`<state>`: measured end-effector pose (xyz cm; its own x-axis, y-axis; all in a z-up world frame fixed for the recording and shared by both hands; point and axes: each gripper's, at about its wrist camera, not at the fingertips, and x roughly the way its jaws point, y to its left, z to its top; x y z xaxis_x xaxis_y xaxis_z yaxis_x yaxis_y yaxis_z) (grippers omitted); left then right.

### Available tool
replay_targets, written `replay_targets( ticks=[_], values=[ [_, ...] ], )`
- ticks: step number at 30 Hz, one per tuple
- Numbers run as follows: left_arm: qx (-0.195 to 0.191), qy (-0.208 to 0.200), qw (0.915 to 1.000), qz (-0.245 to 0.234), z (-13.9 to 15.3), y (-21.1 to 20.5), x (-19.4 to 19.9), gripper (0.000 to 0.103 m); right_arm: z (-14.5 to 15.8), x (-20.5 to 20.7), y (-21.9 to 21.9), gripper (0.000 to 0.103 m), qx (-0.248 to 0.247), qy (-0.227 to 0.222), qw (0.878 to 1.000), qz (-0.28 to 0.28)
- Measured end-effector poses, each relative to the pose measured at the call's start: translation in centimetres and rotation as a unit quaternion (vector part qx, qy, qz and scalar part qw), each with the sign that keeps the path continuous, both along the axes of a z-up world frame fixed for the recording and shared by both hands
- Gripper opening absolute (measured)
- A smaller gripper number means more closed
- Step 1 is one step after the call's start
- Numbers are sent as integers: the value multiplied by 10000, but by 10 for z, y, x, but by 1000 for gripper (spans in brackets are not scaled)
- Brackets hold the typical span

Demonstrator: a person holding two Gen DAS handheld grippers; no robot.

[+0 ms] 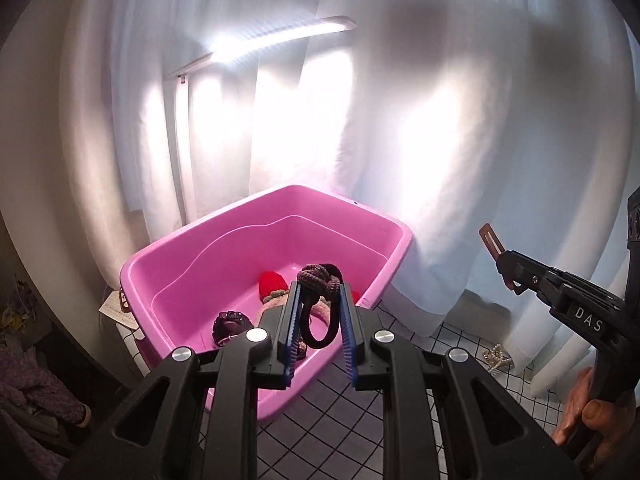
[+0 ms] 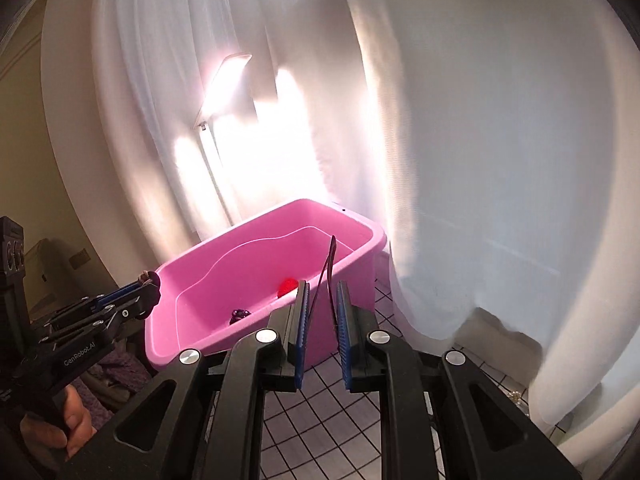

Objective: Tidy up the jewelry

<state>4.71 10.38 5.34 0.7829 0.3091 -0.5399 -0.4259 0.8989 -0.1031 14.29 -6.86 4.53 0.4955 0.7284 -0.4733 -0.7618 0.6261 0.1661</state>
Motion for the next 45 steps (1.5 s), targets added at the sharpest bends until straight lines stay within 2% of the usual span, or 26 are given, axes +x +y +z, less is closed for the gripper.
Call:
replay_targets(
  ticks=[6,12,20,26,29,32,35,36,37,39,40,45],
  values=[
    [-205,348,9992,42,-15,74,26,19,-3,18,84,13,-249,130,9994,214],
    [-484,634,9968,91,-33,116,42,19,-11,38,143,13,-605,412,9969,299],
    [-886,1105,9898,157,-52,149,58,20,-31,66,185,14,-1154,914,9888,261],
    [-1180,1408,9830,49,-64,156,69,20,-48,88,201,15,-1512,1310,9797,151],
    [-1268,1563,9795,46,-70,160,75,22,-55,96,203,18,-1624,1436,9762,72],
    [-1242,1684,9779,58,-73,161,77,28,-58,101,205,20,-1676,1514,9741,22],
    [-1199,1753,9771,101,-73,160,76,39,-57,102,203,20,-1721,1464,9741,-42],
    [-1195,1744,9773,106,-73,161,76,50,-56,102,204,20,-1728,1435,9744,-65],
    [-1162,1750,9776,145,-73,161,75,67,-55,102,203,21,-1731,1424,9745,-76],
    [-1095,1690,9793,228,-70,161,71,80,-54,102,201,27,-1712,1424,9749,-90],
    [-1075,1671,9798,244,-69,161,70,80,-53,101,201,32,-1694,1412,9753,-103],
    [-1015,1680,9801,301,-65,162,68,84,-51,98,197,37,-1595,1420,9768,-125]
  ],
)
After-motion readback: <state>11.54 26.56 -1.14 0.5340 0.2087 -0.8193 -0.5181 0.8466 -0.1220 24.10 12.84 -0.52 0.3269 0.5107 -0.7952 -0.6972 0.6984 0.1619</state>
